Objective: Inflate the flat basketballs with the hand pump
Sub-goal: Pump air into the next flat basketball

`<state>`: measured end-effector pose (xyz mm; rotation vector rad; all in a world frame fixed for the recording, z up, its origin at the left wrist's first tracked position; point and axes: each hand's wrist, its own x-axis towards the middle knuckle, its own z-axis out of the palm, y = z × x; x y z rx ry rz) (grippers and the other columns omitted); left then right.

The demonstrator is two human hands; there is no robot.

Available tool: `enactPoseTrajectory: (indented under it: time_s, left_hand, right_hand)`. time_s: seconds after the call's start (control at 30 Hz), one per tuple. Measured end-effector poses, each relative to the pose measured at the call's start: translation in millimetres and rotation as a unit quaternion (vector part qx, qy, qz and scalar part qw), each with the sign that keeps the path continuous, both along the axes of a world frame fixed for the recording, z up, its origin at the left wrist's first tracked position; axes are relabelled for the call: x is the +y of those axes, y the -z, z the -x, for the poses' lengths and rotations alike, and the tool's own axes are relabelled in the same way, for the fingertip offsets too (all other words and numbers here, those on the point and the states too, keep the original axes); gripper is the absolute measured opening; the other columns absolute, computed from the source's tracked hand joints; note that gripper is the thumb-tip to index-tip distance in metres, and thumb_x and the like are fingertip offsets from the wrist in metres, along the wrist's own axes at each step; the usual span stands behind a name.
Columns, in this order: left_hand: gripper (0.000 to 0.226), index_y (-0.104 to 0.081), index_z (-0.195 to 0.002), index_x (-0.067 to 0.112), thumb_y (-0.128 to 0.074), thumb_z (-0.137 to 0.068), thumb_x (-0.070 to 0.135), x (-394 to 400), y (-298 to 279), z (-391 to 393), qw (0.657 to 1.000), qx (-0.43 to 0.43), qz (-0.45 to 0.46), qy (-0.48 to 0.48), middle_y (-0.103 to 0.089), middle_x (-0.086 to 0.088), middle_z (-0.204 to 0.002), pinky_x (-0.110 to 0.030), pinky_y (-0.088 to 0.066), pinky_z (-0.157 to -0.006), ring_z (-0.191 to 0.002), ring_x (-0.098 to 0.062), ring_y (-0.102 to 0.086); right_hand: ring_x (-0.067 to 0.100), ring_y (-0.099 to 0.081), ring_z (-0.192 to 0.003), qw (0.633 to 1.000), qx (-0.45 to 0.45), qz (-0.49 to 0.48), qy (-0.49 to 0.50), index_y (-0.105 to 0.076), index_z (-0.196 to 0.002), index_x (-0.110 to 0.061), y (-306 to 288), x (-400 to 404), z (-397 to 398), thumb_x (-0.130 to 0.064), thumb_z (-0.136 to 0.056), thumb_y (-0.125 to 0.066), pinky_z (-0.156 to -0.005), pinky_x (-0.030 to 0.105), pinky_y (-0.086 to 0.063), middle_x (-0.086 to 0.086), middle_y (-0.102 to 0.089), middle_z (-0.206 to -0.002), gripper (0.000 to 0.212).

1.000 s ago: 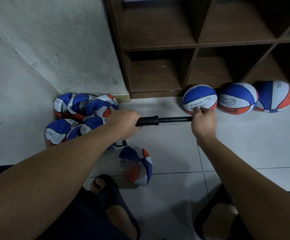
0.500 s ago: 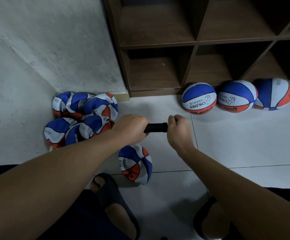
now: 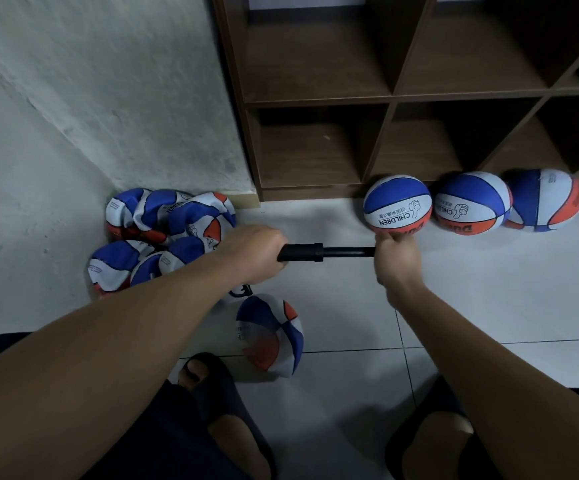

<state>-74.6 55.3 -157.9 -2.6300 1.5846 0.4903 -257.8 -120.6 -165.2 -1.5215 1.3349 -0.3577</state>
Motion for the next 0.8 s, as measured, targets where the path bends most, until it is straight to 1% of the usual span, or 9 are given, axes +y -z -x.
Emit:
enactPoseTrajectory:
  time_s: [0.07, 0.13, 0.2, 0.33, 0.5, 0.57, 0.67, 0.73, 0.8]
  left_hand:
    - [0.027, -0.053, -0.072, 0.028, -0.064, -0.097, 0.029, -5.6, -1.8, 6.4, 1.000, -0.005, -0.003, 0.007, -0.061, 0.002, -0.070, -0.030, -0.037, -0.052, -0.059, -0.018, -0.059]
    - [0.029, -0.051, -0.071, 0.029, -0.065, -0.096, 0.027, -9.8, 0.0, 11.8, 1.000, -0.008, 0.000, 0.015, -0.061, 0.003, -0.069, -0.030, -0.037, -0.051, -0.059, -0.018, -0.059]
    - [0.032, -0.049, -0.070, 0.029, -0.066, -0.097, 0.029, -12.0, 4.6, 18.3, 1.000, -0.007, 0.008, 0.021, -0.058, 0.004, -0.067, -0.029, -0.034, -0.050, -0.058, -0.017, -0.057]
    - [0.018, -0.064, -0.083, 0.023, -0.067, -0.098, 0.033, -11.9, 7.8, 25.2, 1.000, 0.004, 0.018, 0.023, -0.058, 0.004, -0.069, -0.029, -0.032, -0.050, -0.060, -0.018, -0.059]
    - [0.032, -0.051, -0.071, 0.029, -0.066, -0.099, 0.031, -14.4, 3.2, 21.8, 0.999, 0.000, 0.025, 0.031, -0.058, 0.004, -0.066, -0.028, -0.031, -0.049, -0.057, -0.017, -0.057]
    - [0.034, -0.051, -0.069, 0.029, -0.065, -0.099, 0.033, -13.1, 1.0, 19.2, 0.999, 0.027, 0.008, 0.019, -0.059, 0.003, -0.066, -0.028, -0.034, -0.050, -0.057, -0.018, -0.058]
    - [0.027, -0.058, -0.072, 0.027, -0.065, -0.098, 0.033, -3.5, -1.5, 5.3, 0.998, 0.050, -0.037, -0.008, -0.063, 0.001, -0.069, -0.029, -0.040, -0.052, -0.058, -0.020, -0.061]
    - [0.026, -0.060, -0.072, 0.025, -0.063, -0.097, 0.032, 4.8, -0.7, -5.7, 0.997, 0.048, -0.053, -0.016, -0.063, -0.001, -0.068, -0.031, -0.042, -0.050, -0.056, -0.021, -0.060]
    - [0.027, -0.061, -0.072, 0.023, -0.063, -0.097, 0.032, 8.2, 0.7, -7.7, 0.997, 0.048, -0.063, -0.013, -0.063, -0.002, -0.067, -0.031, -0.042, -0.050, -0.054, -0.021, -0.059]
  right_hand:
    - [0.030, -0.056, -0.080, 0.999, 0.005, 0.015, -0.033, -0.057, -0.088, -0.010, -2.1, 17.2, -7.1, -0.024, -0.105, -0.048, -0.073, 0.045, -0.048, 0.012, -0.063, -0.086, 0.023]
    - [0.027, -0.055, -0.073, 0.998, 0.008, 0.013, -0.067, -0.059, -0.094, -0.003, 1.0, 27.7, -12.3, -0.027, -0.109, -0.045, -0.066, 0.044, -0.045, 0.012, -0.060, -0.080, 0.031]
    - [0.023, -0.051, -0.066, 0.995, 0.012, 0.005, -0.097, -0.063, -0.097, -0.003, 4.5, 32.6, -15.6, -0.030, -0.111, -0.043, -0.059, 0.039, -0.040, 0.009, -0.055, -0.074, 0.037]
    - [0.018, -0.048, -0.061, 0.992, 0.014, -0.002, -0.124, -0.061, -0.090, -0.007, 6.7, 36.8, -18.6, -0.031, -0.112, -0.043, -0.056, 0.034, -0.037, 0.005, -0.053, -0.071, 0.037]
    - [0.018, -0.045, -0.060, 0.991, 0.007, -0.006, -0.132, -0.056, -0.085, -0.011, 2.9, 32.2, -19.7, -0.031, -0.112, -0.044, -0.054, 0.033, -0.035, 0.004, -0.049, -0.070, 0.036]
    - [0.020, -0.045, -0.060, 0.990, 0.017, -0.013, -0.139, -0.056, -0.083, -0.011, 2.0, 23.1, -17.2, -0.031, -0.110, -0.047, -0.055, 0.034, -0.036, 0.005, -0.048, -0.069, 0.035]
    - [0.024, -0.043, -0.061, 0.994, 0.039, -0.035, -0.091, -0.052, -0.080, -0.013, 5.0, -10.1, -3.1, -0.022, -0.103, -0.051, -0.052, 0.032, -0.036, 0.008, -0.047, -0.072, 0.025]
    - [0.022, -0.036, -0.059, 0.994, 0.048, -0.079, -0.050, -0.048, -0.081, -0.013, 10.3, -27.9, 7.1, -0.016, -0.097, -0.051, -0.049, 0.029, -0.030, 0.012, -0.043, -0.074, 0.016]
    - [0.022, -0.035, -0.059, 0.993, 0.059, -0.096, -0.043, -0.049, -0.081, -0.011, 16.0, -31.9, 10.3, -0.013, -0.098, -0.051, -0.048, 0.029, -0.030, 0.011, -0.042, -0.073, 0.017]
